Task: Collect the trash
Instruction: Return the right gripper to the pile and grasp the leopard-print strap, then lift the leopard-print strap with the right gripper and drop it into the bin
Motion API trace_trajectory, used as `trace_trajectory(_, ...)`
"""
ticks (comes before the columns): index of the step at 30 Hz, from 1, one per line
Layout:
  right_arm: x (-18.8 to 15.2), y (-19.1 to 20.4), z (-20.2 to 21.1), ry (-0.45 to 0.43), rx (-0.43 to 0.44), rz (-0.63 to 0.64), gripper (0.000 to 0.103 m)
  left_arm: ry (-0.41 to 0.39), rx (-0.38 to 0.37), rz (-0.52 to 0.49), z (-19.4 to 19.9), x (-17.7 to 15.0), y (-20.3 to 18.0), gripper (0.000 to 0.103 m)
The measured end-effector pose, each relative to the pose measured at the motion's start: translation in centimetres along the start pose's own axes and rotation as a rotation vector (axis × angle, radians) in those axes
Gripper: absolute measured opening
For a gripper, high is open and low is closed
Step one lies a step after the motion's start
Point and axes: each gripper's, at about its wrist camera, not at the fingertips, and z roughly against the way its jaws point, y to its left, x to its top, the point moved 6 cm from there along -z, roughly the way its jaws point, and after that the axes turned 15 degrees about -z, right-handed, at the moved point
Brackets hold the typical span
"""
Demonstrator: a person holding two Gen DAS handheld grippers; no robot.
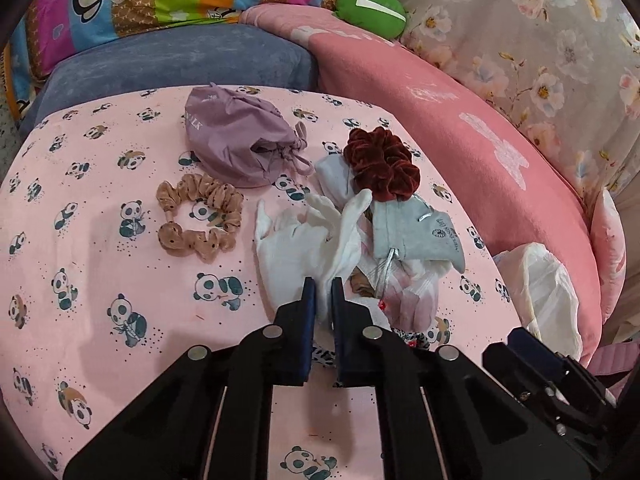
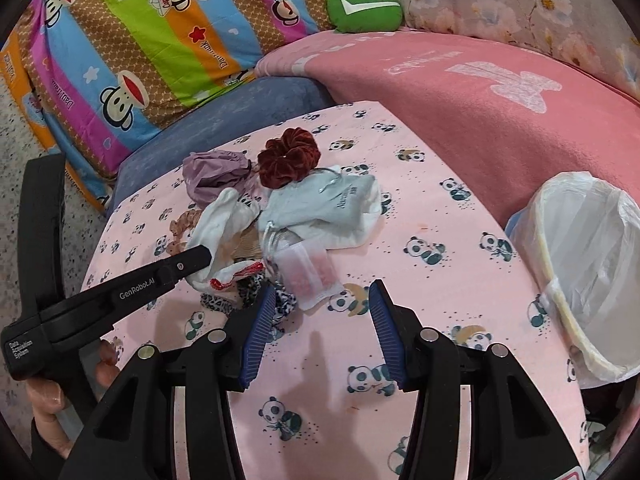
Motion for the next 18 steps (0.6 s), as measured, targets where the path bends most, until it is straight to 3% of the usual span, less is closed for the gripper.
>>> trace_trajectory(10, -2.1, 3.0, -4.0, 0.092, 0.039, 0.015, 0.046, -0.027, 0.072, -0.025, 1.7, 0.7, 1.3, 0.008)
trace_trajectory(16, -3.3, 3.0, -6.1, 0.142, 0.032, 0.004, 0.028, -0.018, 0.088, -0.028, 1.7, 0.4, 1.8, 0.008)
trace_trajectory(18, -3.6, 2.9, -6.6, 0.157, 0.033, 0.000, 0.017, -0.014, 0.088, -0.028, 1.6, 0.3, 1.8, 0.008)
